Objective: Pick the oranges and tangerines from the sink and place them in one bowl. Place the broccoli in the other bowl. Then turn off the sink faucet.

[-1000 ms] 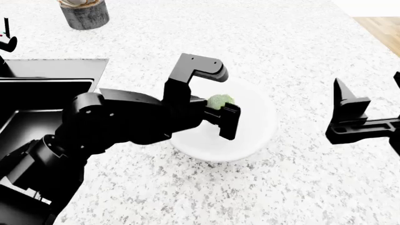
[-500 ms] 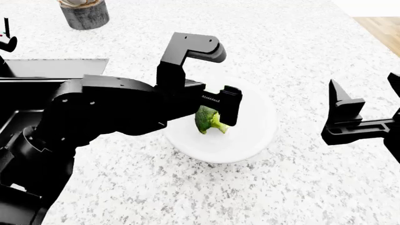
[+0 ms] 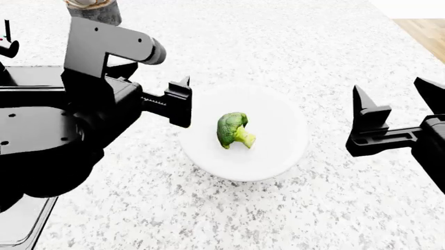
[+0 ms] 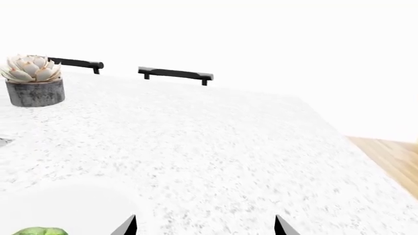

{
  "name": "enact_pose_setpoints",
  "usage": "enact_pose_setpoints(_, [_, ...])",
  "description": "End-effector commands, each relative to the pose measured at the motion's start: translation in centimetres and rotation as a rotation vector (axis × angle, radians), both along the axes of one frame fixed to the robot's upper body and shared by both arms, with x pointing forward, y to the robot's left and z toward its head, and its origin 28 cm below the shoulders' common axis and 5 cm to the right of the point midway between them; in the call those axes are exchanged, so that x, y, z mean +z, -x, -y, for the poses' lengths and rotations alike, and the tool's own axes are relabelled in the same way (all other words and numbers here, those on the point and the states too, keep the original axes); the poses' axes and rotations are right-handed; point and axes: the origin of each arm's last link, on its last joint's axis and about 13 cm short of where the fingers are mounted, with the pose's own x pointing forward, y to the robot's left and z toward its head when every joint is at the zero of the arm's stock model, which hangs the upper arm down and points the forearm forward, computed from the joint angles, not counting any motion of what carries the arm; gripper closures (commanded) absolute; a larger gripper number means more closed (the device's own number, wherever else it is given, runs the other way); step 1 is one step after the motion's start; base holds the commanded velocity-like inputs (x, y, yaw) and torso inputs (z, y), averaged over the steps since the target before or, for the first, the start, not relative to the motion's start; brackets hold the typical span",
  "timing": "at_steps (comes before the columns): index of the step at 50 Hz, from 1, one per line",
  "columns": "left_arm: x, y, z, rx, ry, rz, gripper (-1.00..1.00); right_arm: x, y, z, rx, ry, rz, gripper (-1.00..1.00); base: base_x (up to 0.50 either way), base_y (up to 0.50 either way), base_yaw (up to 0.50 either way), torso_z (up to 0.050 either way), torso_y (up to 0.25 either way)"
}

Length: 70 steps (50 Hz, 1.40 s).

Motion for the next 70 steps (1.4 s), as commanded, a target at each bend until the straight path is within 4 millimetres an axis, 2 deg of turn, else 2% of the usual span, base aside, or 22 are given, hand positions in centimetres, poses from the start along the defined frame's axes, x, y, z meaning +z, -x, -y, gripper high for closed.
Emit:
enact_pose_setpoints(1, [-1.1, 3.6, -2.7, 0.183, -0.027, 0.058, -1.0, 0.0, -0.4, -0.3, 0.011, -0.008, 0.038, -1.0, 0.0, 0.0, 0.0, 0.0, 0.0])
enact_pose_setpoints(6, [-1.5, 4.1, -3.2, 0.2, -0.017, 0.047, -1.0, -0.5, -0.5, -0.3, 0.016, -0.01, 0.023, -1.0, 0.0, 0.0, 0.0, 0.0, 0.0])
enact_pose_setpoints(7, [-1.5, 4.1, -3.2, 0.203, -0.013, 0.049, -1.0, -0.6, -0.6, -0.3, 0.024, 0.035, 0.006, -1.0, 0.0, 0.0, 0.0, 0.0, 0.0])
enact_pose_setpoints(12, [-1.5, 4.3, -3.3, 0.21, -0.002, 0.053, -1.0, -0.2, -0.1, -0.6, 0.027, 0.001, 0.013, -1.0, -0.06, 0.16, 0.0, 0.0, 0.0])
enact_pose_setpoints(26, [-1.4, 4.4, -3.4, 0.218, 0.004, 0.054, -1.0, -0.8, -0.3, -0.6, 0.015, -0.017, 0.019, -1.0, -0.48, 0.23, 0.0, 0.0, 0.0])
enact_pose_setpoints(44, [-1.3, 4.7, -3.7, 0.22, 0.019, 0.059, -1.0, -1.1, 0.3, -0.8, 0.019, 0.012, 0.021, -1.0, -0.06, 0.49, 0.0, 0.0, 0.0])
enact_pose_setpoints(70, [-1.8, 4.5, -3.7, 0.219, 0.034, 0.048, -1.0, -1.5, -0.4, -1.1, 0.027, -0.001, 0.022, -1.0, 0.01, 0.5, 0.0, 0.0, 0.0])
